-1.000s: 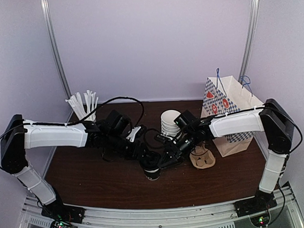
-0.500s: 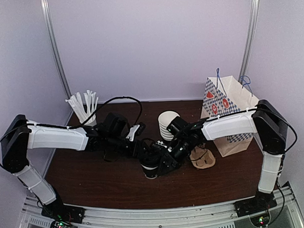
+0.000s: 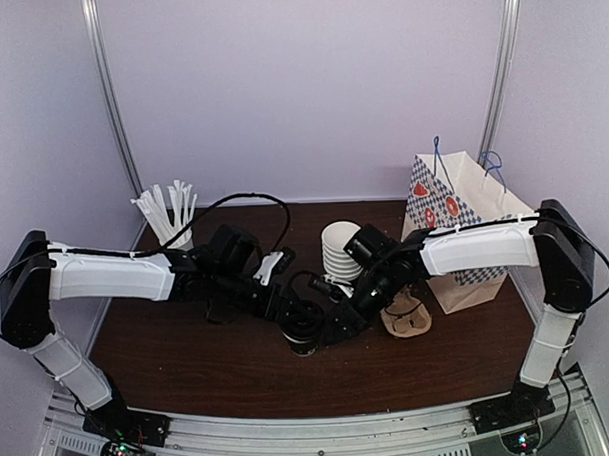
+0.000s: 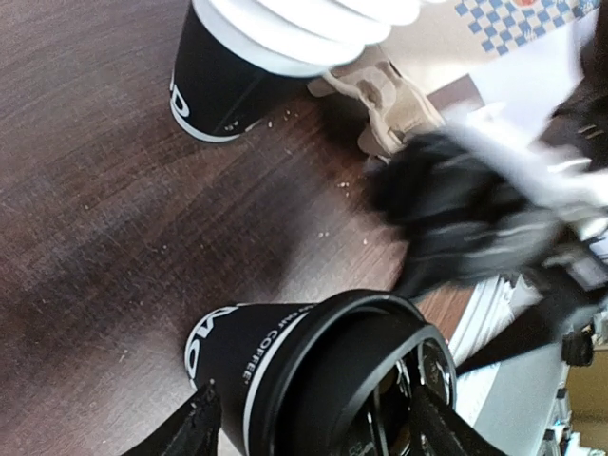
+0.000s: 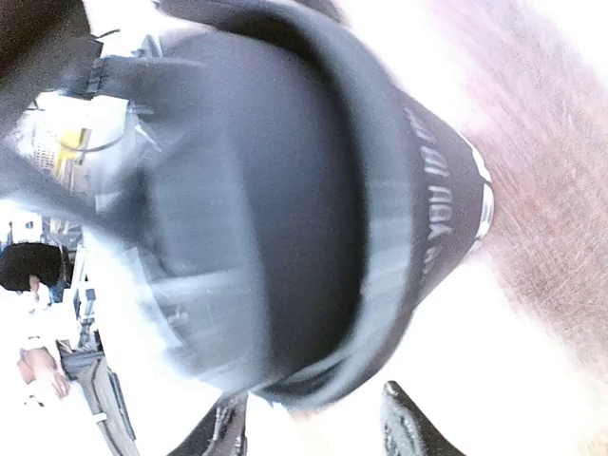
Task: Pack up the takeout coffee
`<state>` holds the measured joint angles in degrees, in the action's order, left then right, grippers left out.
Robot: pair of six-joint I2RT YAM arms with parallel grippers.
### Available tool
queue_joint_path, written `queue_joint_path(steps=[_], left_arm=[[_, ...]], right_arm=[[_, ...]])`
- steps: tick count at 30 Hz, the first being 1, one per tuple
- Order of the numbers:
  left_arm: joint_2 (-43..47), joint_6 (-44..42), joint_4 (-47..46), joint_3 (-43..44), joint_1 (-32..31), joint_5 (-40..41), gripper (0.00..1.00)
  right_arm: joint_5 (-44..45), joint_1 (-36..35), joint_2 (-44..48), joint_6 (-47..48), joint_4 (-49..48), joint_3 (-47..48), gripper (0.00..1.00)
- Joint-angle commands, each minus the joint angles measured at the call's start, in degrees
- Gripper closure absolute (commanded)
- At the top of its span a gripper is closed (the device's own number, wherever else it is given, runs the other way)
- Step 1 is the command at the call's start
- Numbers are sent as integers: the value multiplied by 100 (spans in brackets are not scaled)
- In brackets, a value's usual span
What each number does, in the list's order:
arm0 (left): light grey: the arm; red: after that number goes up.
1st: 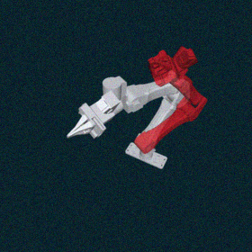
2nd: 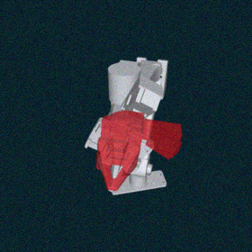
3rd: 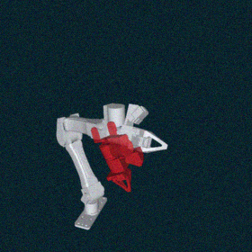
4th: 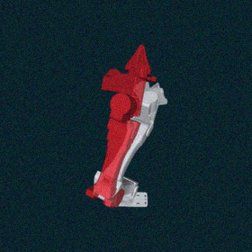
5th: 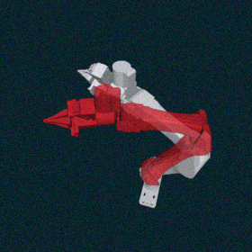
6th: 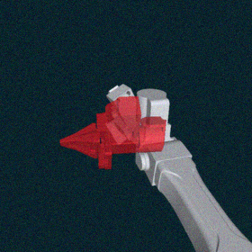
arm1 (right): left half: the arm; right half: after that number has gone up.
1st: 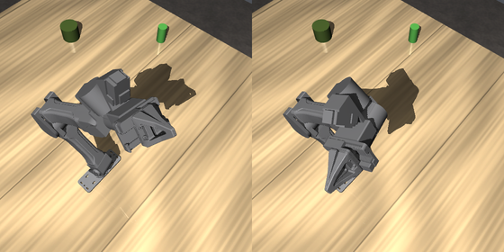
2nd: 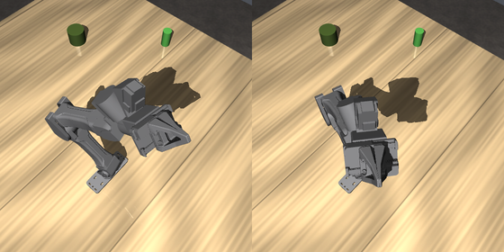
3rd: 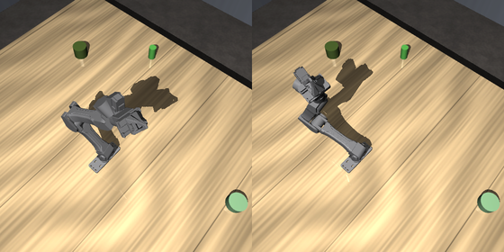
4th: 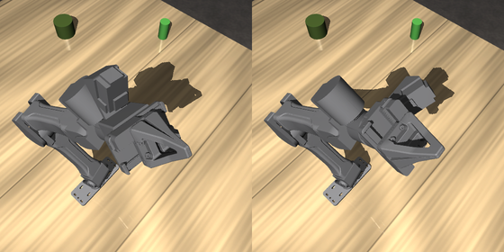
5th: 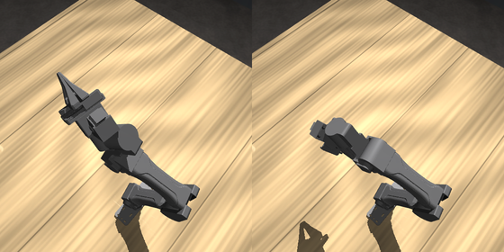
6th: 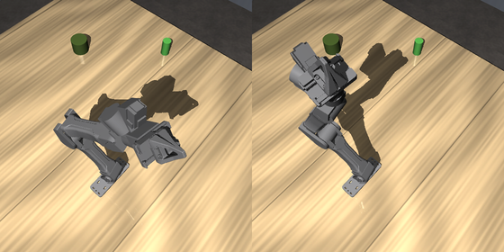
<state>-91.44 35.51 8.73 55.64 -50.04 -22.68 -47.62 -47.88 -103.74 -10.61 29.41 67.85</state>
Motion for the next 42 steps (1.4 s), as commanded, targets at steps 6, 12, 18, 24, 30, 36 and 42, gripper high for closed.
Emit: queue_joint_path(steps=[6, 12, 18, 24, 30, 36, 42], left_arm=[[164, -663, 771, 545, -40, 388, 25], [121, -669, 904, 840, -32, 666, 21], [469, -43, 1969, 1085, -32, 1327, 20], [1188, 1376, 2161, 454, -40, 1215, 34], [1098, 1630, 1819, 184, -49, 918, 42], [816, 1719, 1353, 7, -47, 721, 46], [636, 1744, 1077, -12, -49, 508, 46]], right_arm=[[-88, 6, 682, 531, 275, 54, 48], [-141, 6, 523, 543, 316, 221, 48], [4, 14, 691, 770, 658, 279, 47], [480, 41, 906, 965, 794, 265, 48], [490, 69, 626, 893, 807, 593, 50], [731, 57, 483, 989, 1061, 965, 45], [1263, 20, 266, 1589, 1685, 1650, 38]])
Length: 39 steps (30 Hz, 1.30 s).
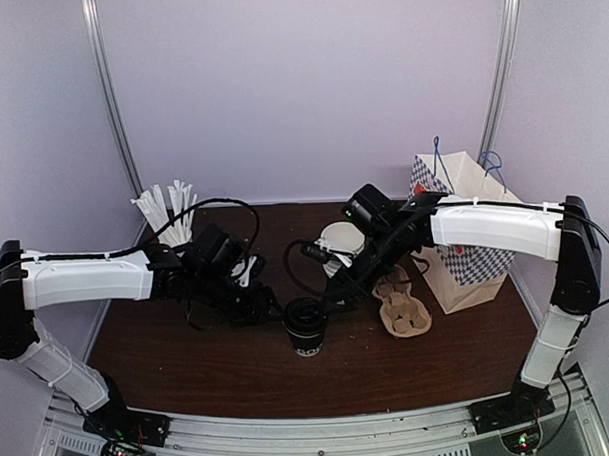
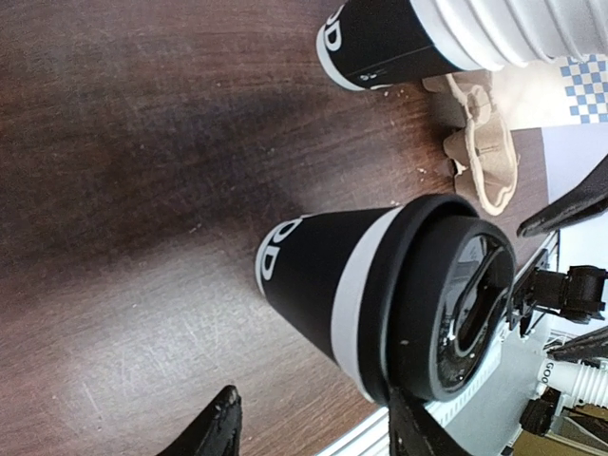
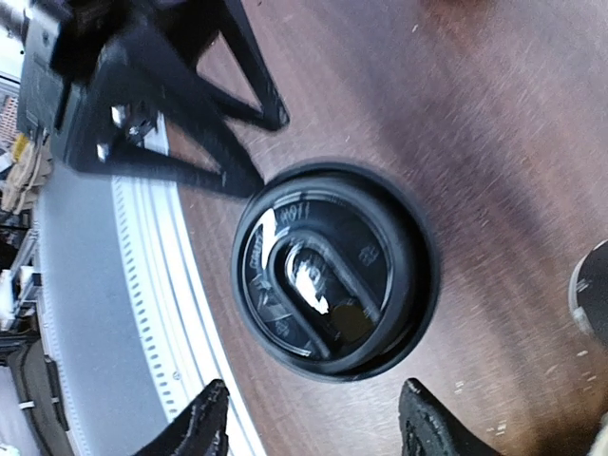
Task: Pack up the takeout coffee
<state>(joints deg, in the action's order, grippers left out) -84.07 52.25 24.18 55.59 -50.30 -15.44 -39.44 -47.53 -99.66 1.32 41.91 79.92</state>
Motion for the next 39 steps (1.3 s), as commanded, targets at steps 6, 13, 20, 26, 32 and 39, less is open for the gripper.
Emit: queue_joint_path(steps=[6, 13, 20, 26, 32, 39], left_arm=[[-92, 3, -370, 22, -23, -83, 47], [-263, -46, -444, 4, -15, -45, 49], [-387, -82, -546, -48, 18, -38, 52], [-516, -136, -577, -65, 64, -100, 57], [-696, -95, -617, -184, 98, -176, 63], [-836, 67, -585, -508, 117, -323, 71]], right_arm=[[524, -133, -391, 730, 726, 697, 33], [708, -386, -713, 1107, 1103, 1141, 28], [787, -485, -966, 1098, 1168, 1259, 29], [943, -493, -1047, 1090, 1140, 1240, 28], [1061, -517, -1201, 1068, 1162, 1310, 28], [1056, -547, -1285, 1028, 1135, 1268, 30]])
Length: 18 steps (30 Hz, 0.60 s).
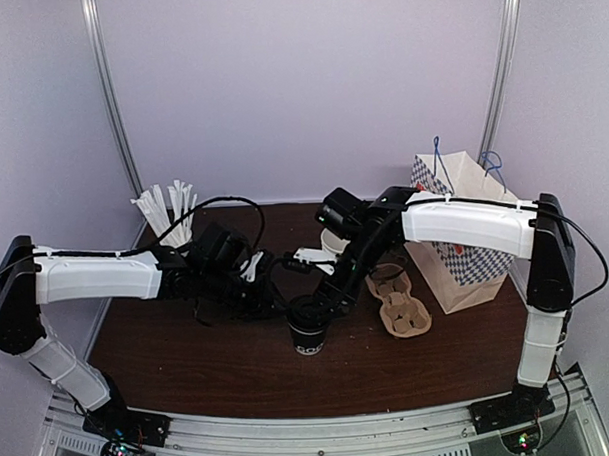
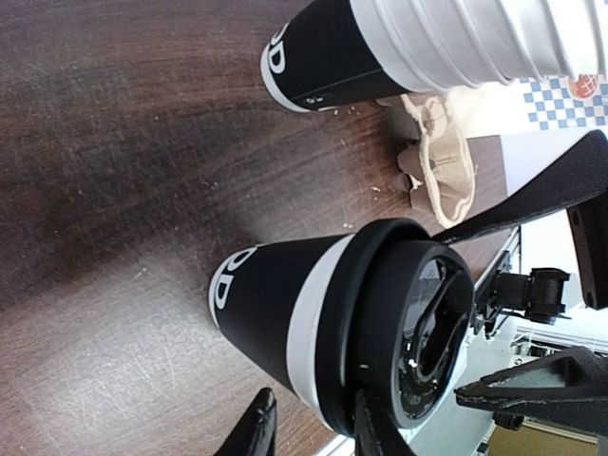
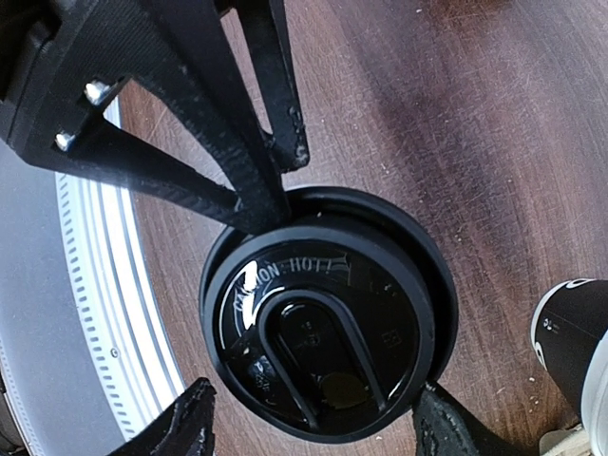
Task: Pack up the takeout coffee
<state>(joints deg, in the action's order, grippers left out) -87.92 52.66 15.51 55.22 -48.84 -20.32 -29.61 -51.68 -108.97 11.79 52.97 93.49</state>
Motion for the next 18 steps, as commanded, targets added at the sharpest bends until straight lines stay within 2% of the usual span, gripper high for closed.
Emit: queue_joint_path(steps=[1, 7, 15, 18], left_arm=[[-456, 36, 251, -547, -29, 144, 72], [-568, 196, 36, -1110, -29, 16, 76], [-1051, 157, 109, -1048, -29, 6, 84], [-1214, 133, 48, -1088, -29, -22, 93]], right_arm=[[80, -139, -351, -19, 29, -96, 30], [146, -191, -327, -16, 16, -138, 30], [320, -245, -391, -18, 7, -183, 31], [361, -253, -352, -36, -5, -211, 31]])
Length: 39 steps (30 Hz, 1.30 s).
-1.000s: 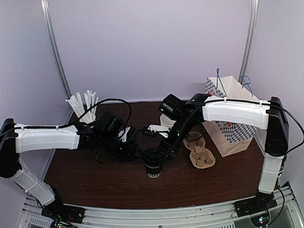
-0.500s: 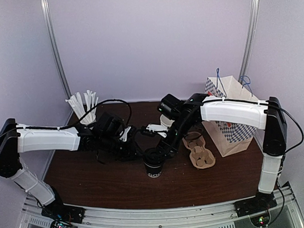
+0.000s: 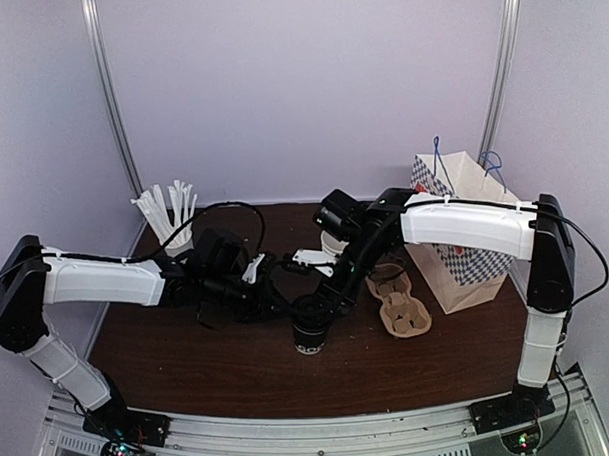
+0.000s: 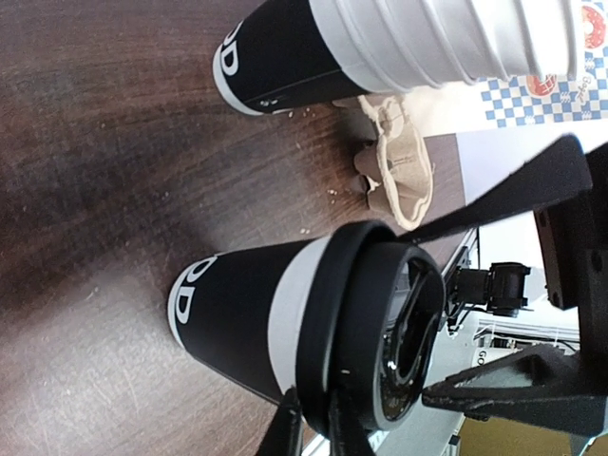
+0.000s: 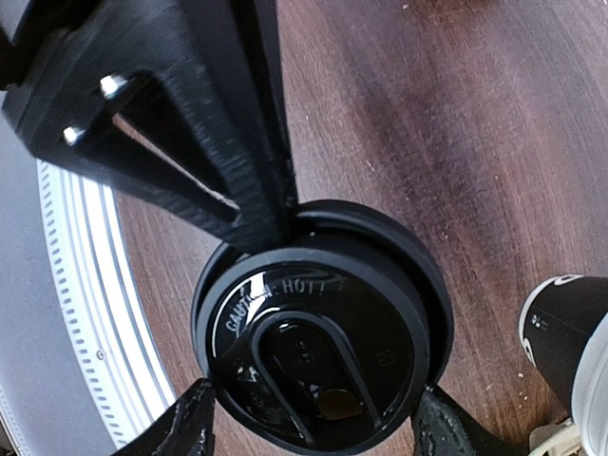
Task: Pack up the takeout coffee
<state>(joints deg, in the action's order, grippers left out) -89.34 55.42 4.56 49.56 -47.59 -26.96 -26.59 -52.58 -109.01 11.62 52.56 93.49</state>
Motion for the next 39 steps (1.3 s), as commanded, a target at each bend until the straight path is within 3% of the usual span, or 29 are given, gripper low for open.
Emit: queue_joint_path(steps=[1, 13, 19, 27, 33, 39], left_arm=[[-1107, -134, 1140, -544, -154, 646, 93], [-1427, -92, 1018, -684, -127, 473, 91], [-939, -233, 1409, -552, -119, 842, 86], [-830, -550, 1881, -239, -35, 986, 77], [-261, -756, 1839, -179, -18, 1098, 53], [319, -1218, 2075, 464, -13, 1433, 43]], right_arm=[[63, -165, -325, -26, 29, -218, 32], [231, -158, 365, 93, 67, -374, 31], [361, -82, 896, 21, -200, -809, 31], [-316, 381, 1146, -547, -662, -1281, 37], [-1053, 670, 1161, -963, -1193, -1701, 44], [-1653, 858, 1049, -1135, -1432, -1782, 44]])
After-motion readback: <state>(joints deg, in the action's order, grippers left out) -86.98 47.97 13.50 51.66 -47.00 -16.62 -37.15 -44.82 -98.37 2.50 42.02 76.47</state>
